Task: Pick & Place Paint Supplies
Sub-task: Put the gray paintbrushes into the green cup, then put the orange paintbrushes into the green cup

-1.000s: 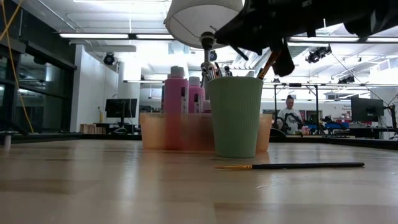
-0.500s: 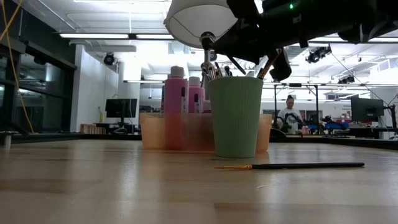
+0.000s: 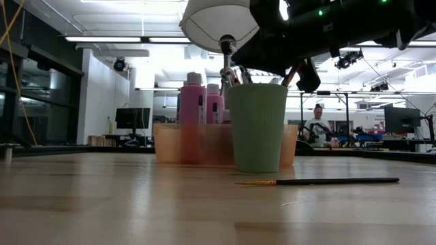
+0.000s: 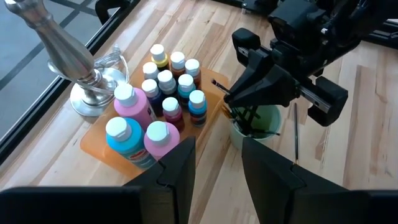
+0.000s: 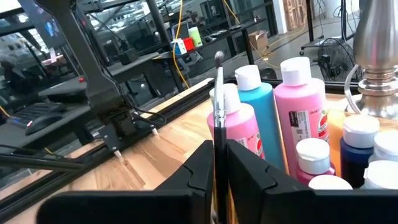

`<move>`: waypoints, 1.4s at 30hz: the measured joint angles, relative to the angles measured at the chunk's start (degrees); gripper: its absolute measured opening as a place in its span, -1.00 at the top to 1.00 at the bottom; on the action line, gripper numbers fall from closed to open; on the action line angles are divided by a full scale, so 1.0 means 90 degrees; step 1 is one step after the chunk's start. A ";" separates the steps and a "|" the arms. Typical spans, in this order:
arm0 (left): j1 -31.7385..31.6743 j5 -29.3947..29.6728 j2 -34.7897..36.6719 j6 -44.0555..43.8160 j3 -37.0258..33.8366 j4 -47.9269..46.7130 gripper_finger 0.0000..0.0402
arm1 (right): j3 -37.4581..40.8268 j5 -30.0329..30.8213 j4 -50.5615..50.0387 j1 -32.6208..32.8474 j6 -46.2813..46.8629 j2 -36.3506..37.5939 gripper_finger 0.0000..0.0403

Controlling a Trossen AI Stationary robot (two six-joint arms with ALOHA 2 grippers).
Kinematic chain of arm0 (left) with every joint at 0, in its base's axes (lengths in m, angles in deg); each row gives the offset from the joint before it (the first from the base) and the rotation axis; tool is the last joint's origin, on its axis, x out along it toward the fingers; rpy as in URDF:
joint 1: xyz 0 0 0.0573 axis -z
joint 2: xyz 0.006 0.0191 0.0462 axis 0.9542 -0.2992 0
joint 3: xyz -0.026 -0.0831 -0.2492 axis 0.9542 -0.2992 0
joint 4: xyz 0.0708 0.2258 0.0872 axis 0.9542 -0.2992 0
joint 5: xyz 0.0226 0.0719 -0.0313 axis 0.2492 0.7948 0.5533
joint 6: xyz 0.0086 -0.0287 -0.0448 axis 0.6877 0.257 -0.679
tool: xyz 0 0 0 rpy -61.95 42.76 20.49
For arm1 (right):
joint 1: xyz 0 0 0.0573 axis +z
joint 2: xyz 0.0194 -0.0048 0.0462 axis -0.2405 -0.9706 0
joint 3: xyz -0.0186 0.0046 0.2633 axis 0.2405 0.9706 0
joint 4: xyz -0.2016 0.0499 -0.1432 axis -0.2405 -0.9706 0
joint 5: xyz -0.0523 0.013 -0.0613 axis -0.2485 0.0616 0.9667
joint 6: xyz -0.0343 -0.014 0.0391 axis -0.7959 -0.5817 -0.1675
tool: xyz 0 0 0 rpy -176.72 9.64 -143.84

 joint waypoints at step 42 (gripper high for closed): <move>0.0000 -0.0304 -0.0002 0.0068 0.0000 -0.0192 0.36 | -0.0274 -0.4486 -0.8279 0.1174 0.0826 0.3868 0.43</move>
